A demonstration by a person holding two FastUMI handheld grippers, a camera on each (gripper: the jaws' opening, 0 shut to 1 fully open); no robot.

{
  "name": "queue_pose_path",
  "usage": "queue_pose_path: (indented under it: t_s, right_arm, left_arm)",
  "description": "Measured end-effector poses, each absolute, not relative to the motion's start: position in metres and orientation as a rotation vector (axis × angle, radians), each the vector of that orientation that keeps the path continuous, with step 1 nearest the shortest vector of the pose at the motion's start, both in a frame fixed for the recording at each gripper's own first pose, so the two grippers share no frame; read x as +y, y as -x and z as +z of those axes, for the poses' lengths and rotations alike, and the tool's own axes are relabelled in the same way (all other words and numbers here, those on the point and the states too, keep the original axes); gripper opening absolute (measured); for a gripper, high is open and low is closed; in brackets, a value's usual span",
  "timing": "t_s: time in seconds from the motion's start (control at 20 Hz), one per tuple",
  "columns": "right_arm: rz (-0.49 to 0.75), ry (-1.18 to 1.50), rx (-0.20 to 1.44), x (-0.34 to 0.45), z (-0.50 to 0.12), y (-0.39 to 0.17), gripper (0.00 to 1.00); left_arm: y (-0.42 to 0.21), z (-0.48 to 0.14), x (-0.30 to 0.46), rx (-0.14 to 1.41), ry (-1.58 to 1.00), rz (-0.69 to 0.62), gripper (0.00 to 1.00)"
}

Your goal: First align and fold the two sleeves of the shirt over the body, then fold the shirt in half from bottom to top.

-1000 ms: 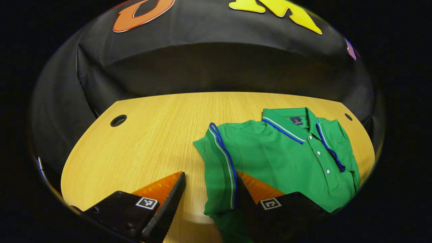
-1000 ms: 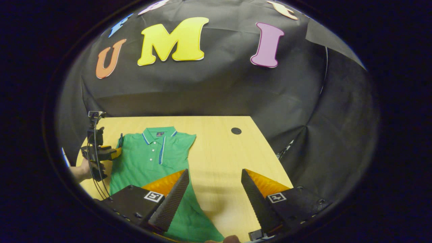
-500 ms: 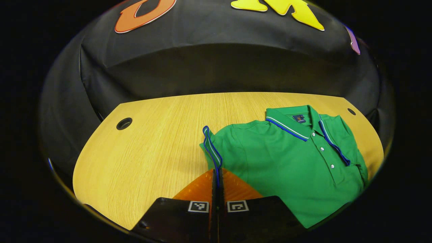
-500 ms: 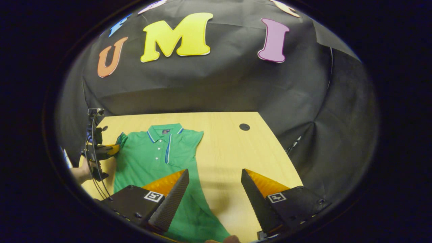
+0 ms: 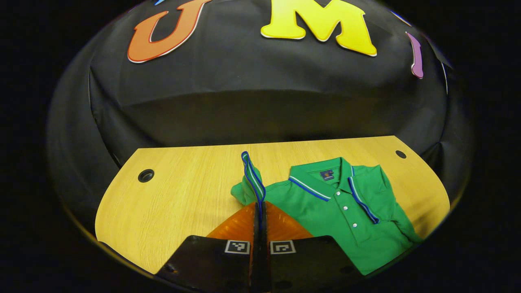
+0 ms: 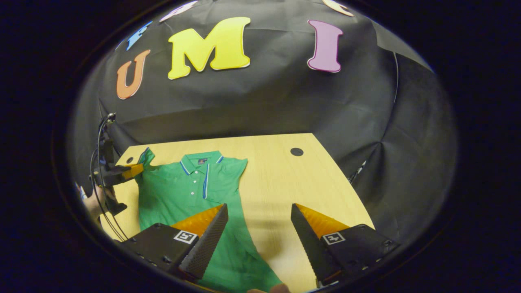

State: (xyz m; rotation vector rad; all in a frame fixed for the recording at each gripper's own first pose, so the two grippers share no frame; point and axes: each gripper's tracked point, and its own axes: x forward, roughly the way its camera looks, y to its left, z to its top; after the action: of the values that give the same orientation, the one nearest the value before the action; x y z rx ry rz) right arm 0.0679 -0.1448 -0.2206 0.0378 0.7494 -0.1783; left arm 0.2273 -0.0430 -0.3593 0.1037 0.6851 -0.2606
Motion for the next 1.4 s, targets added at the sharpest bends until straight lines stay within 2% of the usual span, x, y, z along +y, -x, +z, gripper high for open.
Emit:
queue_pose_path:
  t_s: [0.3,0.5,0.6,0.65,0.85,1.15,1.25,1.4]
  right_arm:
    - [-0.226,-0.049,0.713,-0.171,-0.206,-0.049,0.95]
    - [-0.261,-0.06,0.706,-0.19,-0.203,-0.037,0.97]
    - [-0.262,-0.064,0.705,-0.193,-0.203,-0.036,0.95]
    - [-0.255,-0.065,0.708,-0.19,-0.204,-0.037,0.96]
    - [-0.174,-0.057,0.682,-0.164,-0.197,-0.044,0.95]
    - [0.006,0.006,0.598,-0.117,-0.177,-0.047,0.96]
    - [0.065,0.016,0.62,-0.107,-0.188,-0.035,0.96]
    - [0.088,0.066,0.673,-0.11,-0.206,-0.003,0.96]
  left_arm:
    - [-0.215,-0.369,-0.127,0.743,-0.049,-0.327,0.06]
    - [-0.21,-0.377,-0.151,0.765,-0.032,-0.321,0.06]
    - [-0.207,-0.37,-0.164,0.742,0.039,-0.328,0.11]
    - [-0.205,-0.359,-0.165,0.723,0.06,-0.331,0.22]
    - [-0.201,-0.317,-0.142,0.618,0.03,-0.274,1.0]
    - [-0.141,-0.234,-0.094,0.482,0.008,-0.223,1.0]
    - [-0.113,-0.228,-0.071,0.472,-0.034,-0.206,1.0]
    - [-0.061,-0.239,-0.039,0.529,-0.049,-0.193,1.0]
